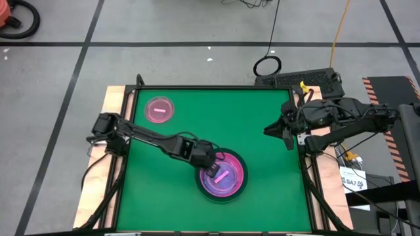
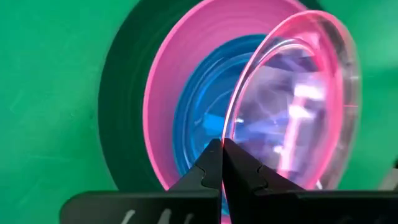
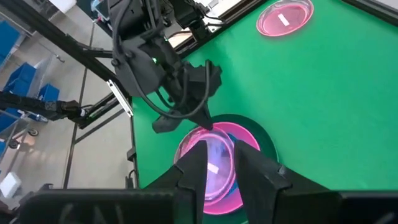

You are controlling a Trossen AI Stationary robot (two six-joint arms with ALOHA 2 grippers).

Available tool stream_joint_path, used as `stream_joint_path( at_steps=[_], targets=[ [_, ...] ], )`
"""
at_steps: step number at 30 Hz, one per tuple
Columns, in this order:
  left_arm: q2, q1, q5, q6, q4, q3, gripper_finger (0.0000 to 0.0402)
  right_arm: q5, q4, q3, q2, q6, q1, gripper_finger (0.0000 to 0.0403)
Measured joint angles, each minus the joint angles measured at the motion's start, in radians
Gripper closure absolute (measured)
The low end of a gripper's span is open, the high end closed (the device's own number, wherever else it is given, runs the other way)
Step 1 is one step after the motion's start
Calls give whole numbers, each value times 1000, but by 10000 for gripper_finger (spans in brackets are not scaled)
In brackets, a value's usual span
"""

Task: Stack plastic plates
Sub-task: Stack the right pink transparent plate on top of the blue transparent plate, then stack the pink transparent plate on top of the other pink transparent plate

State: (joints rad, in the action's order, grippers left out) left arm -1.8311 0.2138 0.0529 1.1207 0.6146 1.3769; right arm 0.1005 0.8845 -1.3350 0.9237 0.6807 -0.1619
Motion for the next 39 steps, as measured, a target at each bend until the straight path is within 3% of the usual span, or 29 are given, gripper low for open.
stream_joint_path(
  at_steps=[21, 31, 39],
  targets=[
    [-57, -2, 9, -18, -5, -2, 389, 0, 11, 0, 0, -8, 0, 330],
    [-61, -19, 12, -7, 14, -2, 324, 1, 11, 0, 0, -11, 0, 330],
    [-53, -54, -28, -54, 82, 36, 316, 3, 11, 0, 0, -9, 0, 330]
  ],
)
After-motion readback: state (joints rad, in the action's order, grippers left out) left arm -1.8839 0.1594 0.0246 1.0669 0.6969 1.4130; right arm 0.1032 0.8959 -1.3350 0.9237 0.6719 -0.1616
